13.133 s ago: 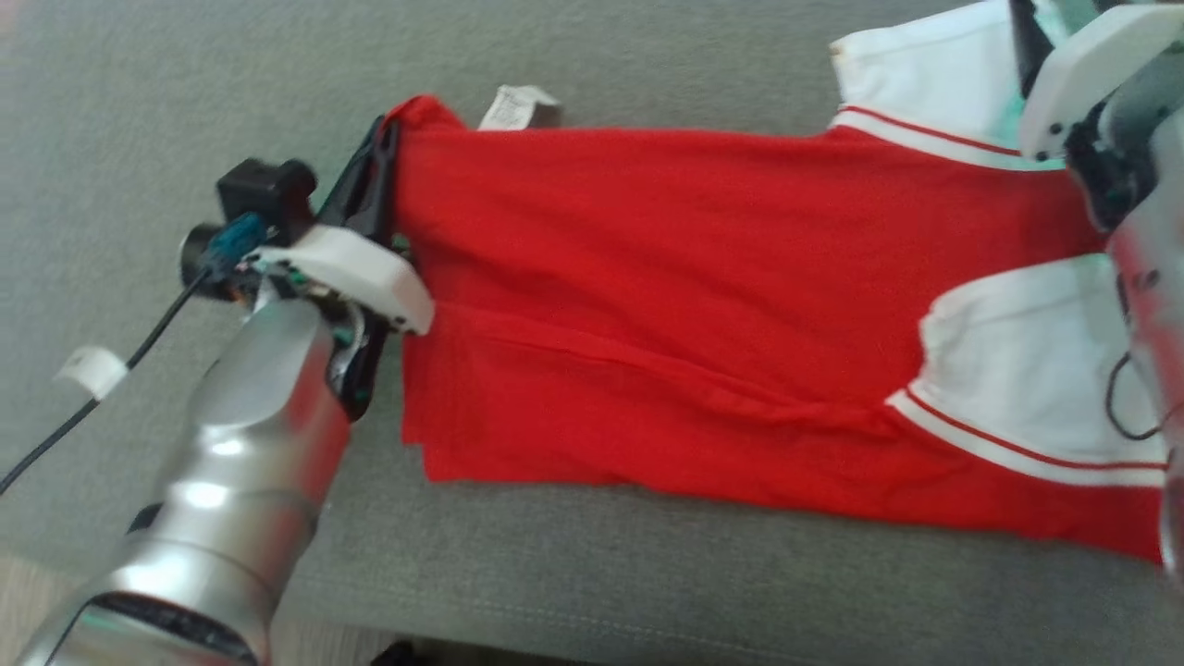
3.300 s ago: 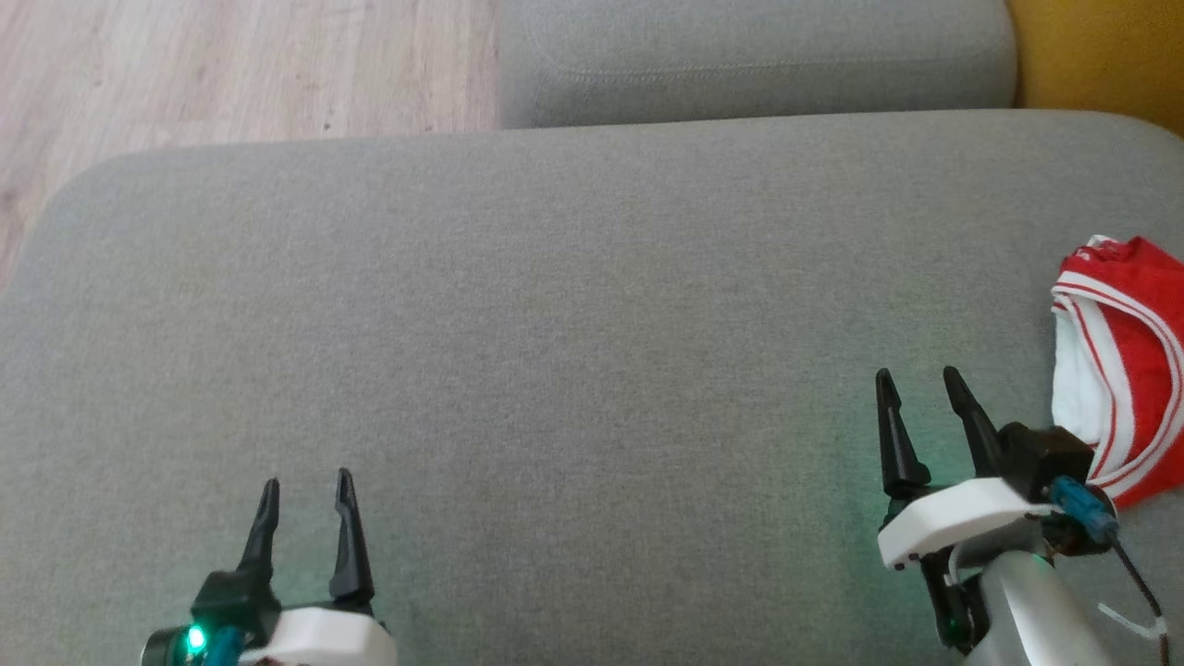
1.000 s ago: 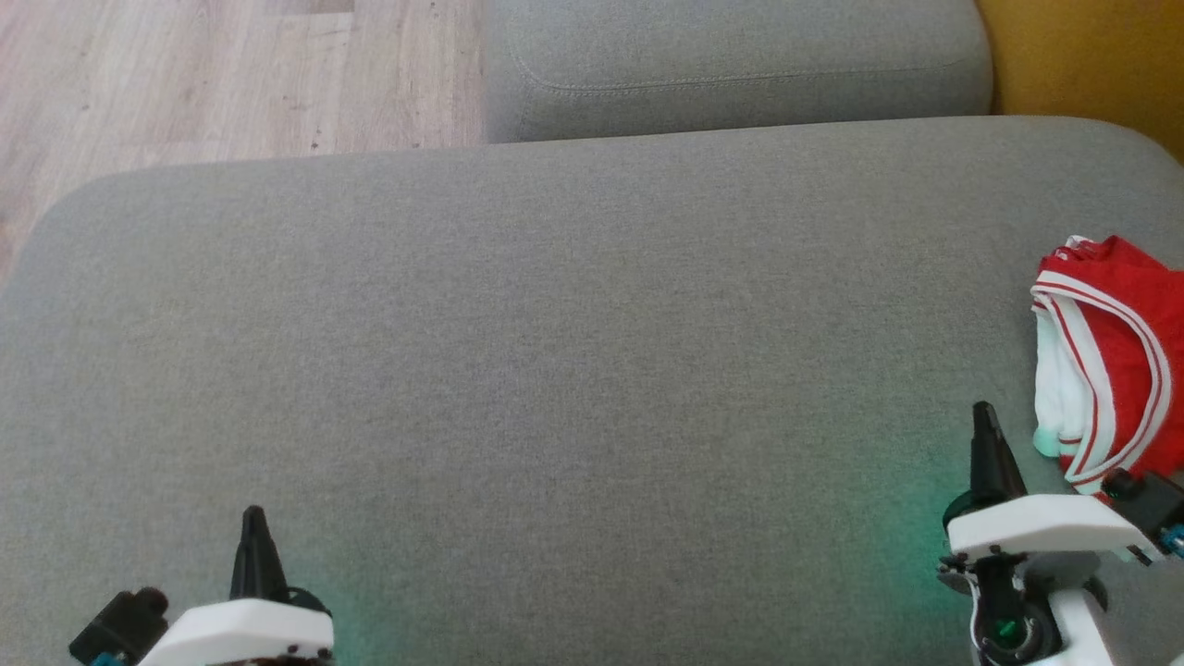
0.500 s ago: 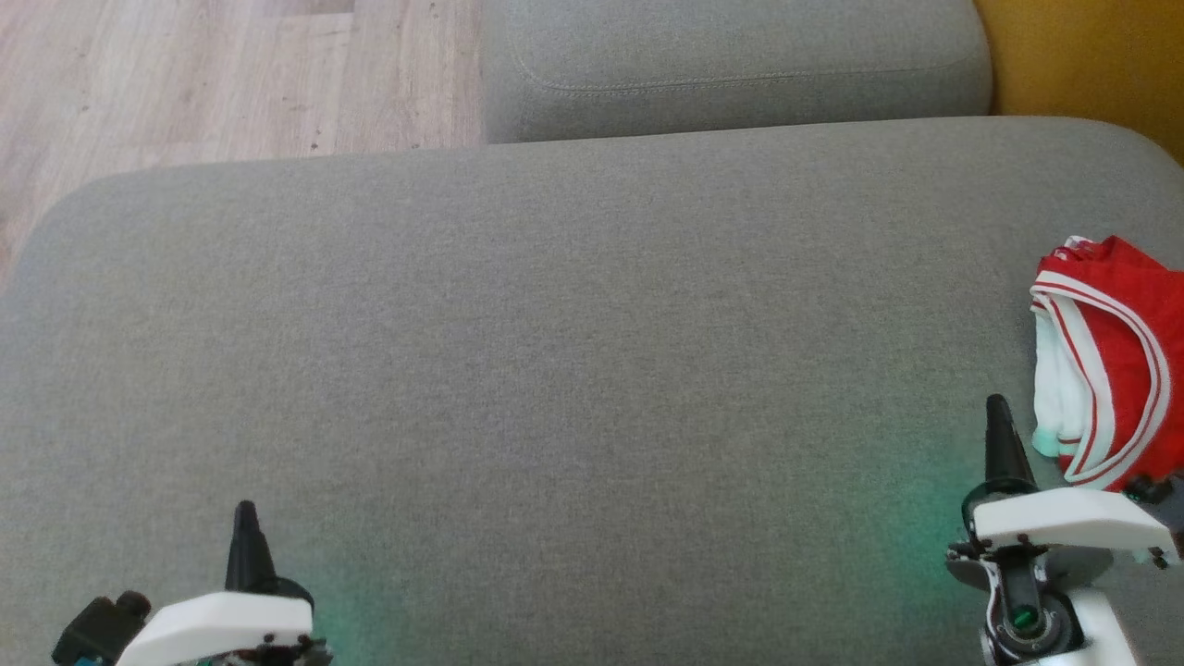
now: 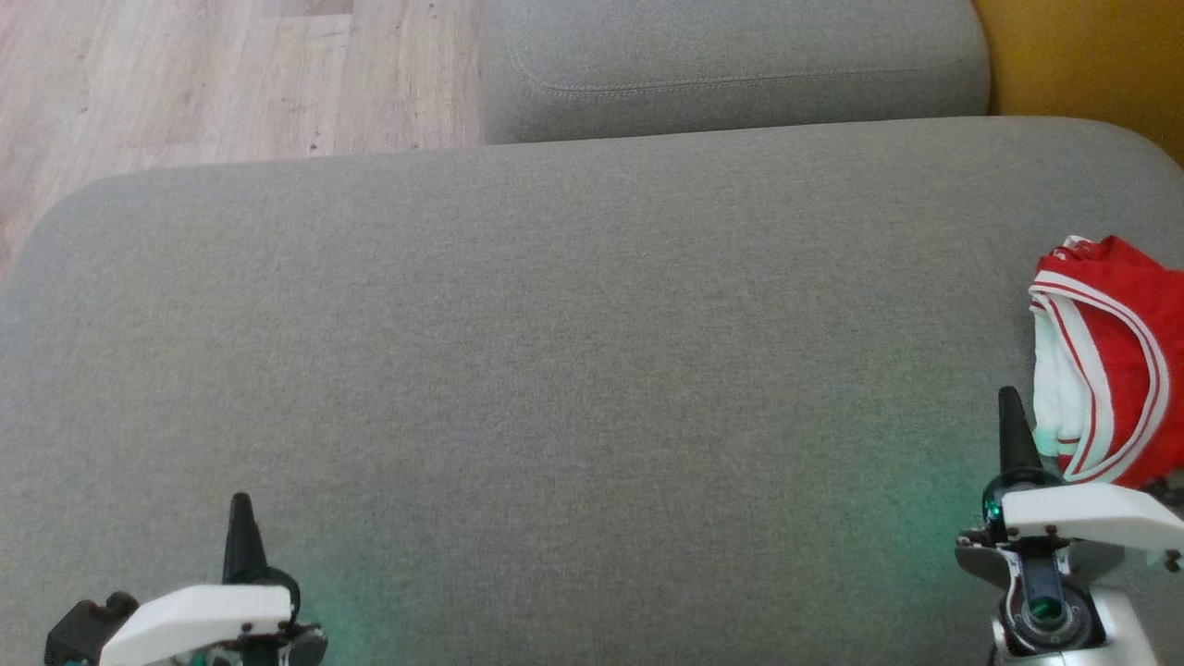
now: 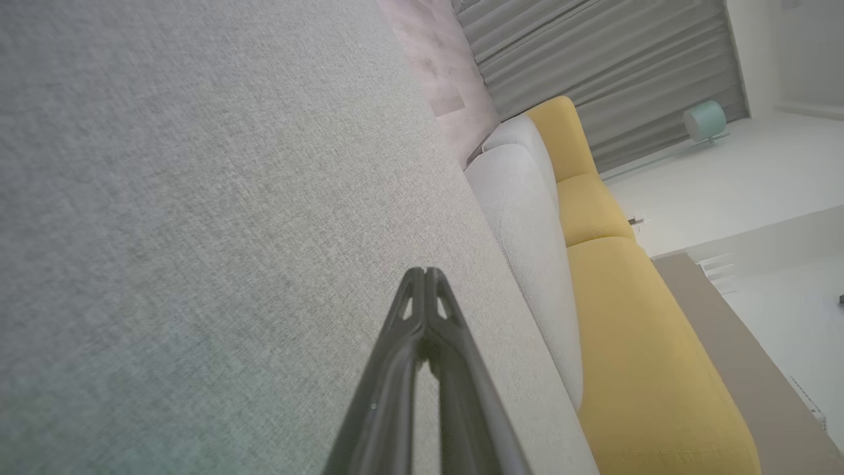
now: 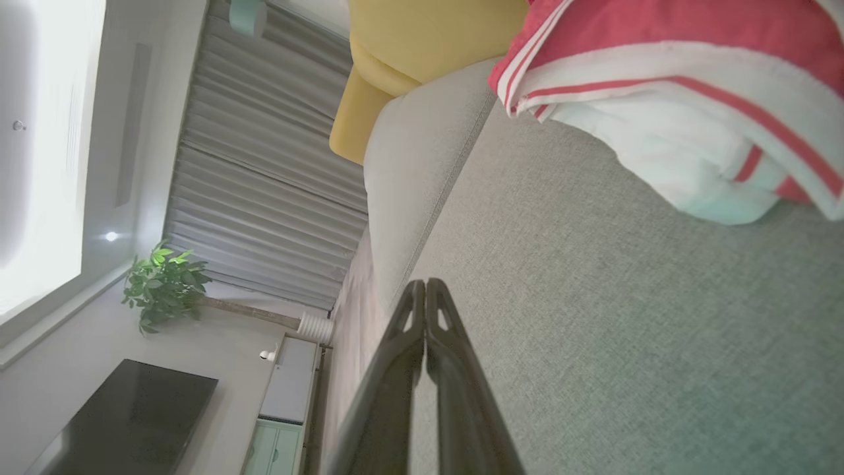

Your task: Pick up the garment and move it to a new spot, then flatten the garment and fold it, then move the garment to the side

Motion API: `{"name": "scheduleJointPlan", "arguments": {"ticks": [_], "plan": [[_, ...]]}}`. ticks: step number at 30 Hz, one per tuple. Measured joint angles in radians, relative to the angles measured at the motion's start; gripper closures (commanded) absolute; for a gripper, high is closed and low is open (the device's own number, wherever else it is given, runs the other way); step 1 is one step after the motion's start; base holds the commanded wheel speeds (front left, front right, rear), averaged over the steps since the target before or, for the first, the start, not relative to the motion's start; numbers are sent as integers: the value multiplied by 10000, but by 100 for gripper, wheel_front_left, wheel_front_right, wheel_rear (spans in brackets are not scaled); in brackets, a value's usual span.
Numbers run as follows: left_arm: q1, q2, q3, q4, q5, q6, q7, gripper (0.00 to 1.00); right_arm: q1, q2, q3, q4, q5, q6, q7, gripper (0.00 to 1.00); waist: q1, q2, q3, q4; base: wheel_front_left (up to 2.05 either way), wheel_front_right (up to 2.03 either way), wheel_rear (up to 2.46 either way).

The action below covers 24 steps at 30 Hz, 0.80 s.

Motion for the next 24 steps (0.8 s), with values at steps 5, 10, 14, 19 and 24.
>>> {"name": "scheduleJointPlan", "arguments": {"ticks": [5, 10, 14, 19, 24], "plan": [[-12, 0, 33, -102, -554, -77, 127, 100, 12, 0, -63, -123, 579, 0, 113, 100, 0, 0, -3, -4, 0, 0, 0], [-81, -2, 69, -163, -1114, -84, 280, 100, 18, 0, -153, -257, 1147, 0, 274, 100, 0, 0, -6, -9, 0, 0, 0], [-150, -2, 136, -186, -1561, -157, 378, 100, 27, 0, -234, -364, 1601, 0, 372, 100, 0, 0, -9, -12, 0, 0, 0], [-205, -2, 244, -259, -2104, -215, 541, 100, 35, 0, -288, -508, 2184, 0, 504, 100, 0, 0, -12, -16, 0, 0, 0], [-206, -2, 290, -316, -2660, -245, 667, 100, 73, 0, -334, -640, 2759, 0, 635, 100, 0, 0, -15, -20, 0, 0, 0]]}}
